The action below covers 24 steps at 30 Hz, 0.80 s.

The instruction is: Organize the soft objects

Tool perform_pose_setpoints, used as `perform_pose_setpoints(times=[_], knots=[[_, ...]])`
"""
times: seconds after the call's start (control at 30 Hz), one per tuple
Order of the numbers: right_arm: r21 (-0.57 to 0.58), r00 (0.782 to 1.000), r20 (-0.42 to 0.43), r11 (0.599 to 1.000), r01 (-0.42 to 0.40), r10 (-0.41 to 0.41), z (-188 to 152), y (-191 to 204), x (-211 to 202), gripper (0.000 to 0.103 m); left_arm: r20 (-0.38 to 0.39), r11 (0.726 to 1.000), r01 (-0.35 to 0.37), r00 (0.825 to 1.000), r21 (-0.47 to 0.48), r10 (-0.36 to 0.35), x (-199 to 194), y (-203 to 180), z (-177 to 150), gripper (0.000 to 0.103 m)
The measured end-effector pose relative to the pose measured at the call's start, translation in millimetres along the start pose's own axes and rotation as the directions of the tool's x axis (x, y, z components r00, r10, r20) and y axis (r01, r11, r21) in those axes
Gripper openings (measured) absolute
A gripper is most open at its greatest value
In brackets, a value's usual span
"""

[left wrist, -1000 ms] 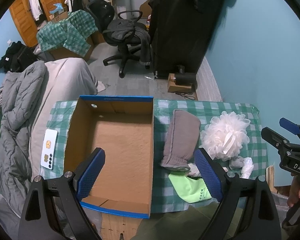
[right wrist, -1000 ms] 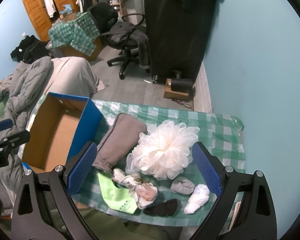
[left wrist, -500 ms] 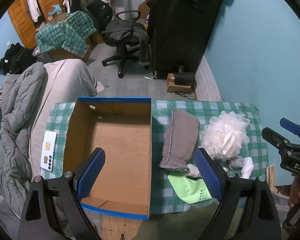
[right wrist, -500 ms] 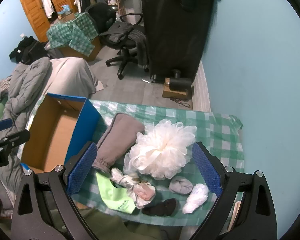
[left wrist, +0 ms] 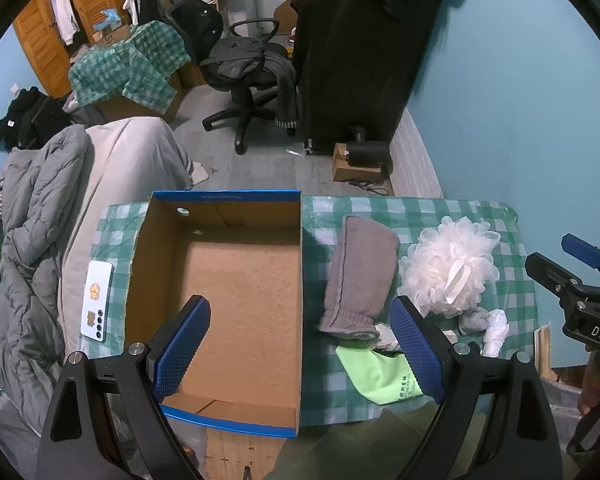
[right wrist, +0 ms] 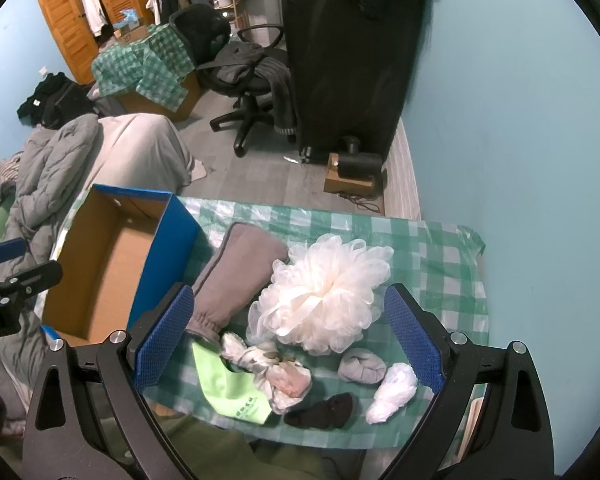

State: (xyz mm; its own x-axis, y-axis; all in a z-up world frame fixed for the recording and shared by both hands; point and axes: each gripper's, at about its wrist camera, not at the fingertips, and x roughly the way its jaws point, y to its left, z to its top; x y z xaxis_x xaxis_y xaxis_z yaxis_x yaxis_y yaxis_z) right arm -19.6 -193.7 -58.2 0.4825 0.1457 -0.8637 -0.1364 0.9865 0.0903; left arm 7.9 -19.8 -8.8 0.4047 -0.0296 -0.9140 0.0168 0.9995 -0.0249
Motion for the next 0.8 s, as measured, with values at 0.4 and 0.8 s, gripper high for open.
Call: perform_pose_setpoints(times=[0.4, 0.8], knots=[[0.002, 1.000, -0.004, 1.000, -0.002, 0.002, 0, -2, 2, 0.095, -0.001, 1.000, 0.001, 1.000, 0.000, -0.001, 0, 0, -2, 0.092], [0.014, 1.000, -0.012, 1.000, 0.001, 0.000, -14, -9, 6, 0.095, -0.027, 1.000, 0.015, 1.000, 0.013, -0.015, 11, 1, -10, 0.092]])
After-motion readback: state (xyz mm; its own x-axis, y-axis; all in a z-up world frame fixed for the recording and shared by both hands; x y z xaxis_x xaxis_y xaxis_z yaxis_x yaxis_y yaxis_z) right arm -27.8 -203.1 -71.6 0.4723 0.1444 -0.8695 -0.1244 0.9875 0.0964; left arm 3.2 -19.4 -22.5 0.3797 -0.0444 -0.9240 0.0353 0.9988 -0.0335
